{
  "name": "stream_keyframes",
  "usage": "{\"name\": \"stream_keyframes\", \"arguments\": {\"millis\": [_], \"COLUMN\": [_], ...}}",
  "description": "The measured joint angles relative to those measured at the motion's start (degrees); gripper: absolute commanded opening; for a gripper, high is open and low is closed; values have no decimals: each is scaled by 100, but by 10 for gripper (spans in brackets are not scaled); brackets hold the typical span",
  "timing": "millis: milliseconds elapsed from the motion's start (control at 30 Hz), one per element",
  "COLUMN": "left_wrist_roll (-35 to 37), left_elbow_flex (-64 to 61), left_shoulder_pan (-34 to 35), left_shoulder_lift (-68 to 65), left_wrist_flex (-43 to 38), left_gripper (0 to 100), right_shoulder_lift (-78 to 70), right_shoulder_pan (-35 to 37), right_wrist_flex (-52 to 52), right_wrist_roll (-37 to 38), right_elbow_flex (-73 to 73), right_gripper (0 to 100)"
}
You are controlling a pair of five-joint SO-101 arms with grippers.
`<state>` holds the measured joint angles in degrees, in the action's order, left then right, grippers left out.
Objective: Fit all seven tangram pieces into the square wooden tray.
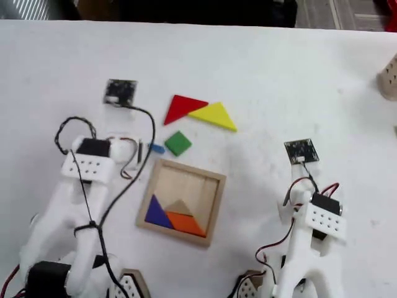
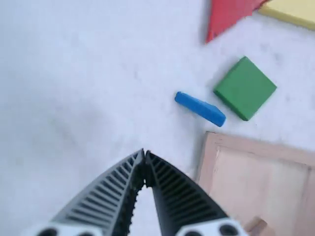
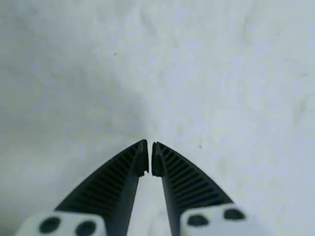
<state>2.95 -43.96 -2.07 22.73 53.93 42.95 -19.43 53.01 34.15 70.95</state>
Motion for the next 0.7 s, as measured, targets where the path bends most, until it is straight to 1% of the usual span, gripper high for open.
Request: {"name": "stream_keyframes", "arguments": {"millis": [100,367,467,633,700], "left_wrist_roll": [0,-18,-18,0,0], "left_elbow_flex": [-9,422,677,1134,1521], "left_shoulder_pan": [149,176,176,167,0], "left_shoulder_lift": [-255,-1169,-1459,-1538,-1538], "left_wrist_flex": [-290,-352,-220,97,360], "left_gripper": [28,28,28,28,28], "right_shoulder_lift": [0,0,0,9,9], "right_shoulder_pan": [0,0,0,9,0], "right_wrist_flex": [-18,-18,-26,-26,-26], "right_wrist_roll": [0,0,0,0,0], "right_elbow_flex": [0,0,35,35,35], "right_gripper": [17,17,17,17,17]}}
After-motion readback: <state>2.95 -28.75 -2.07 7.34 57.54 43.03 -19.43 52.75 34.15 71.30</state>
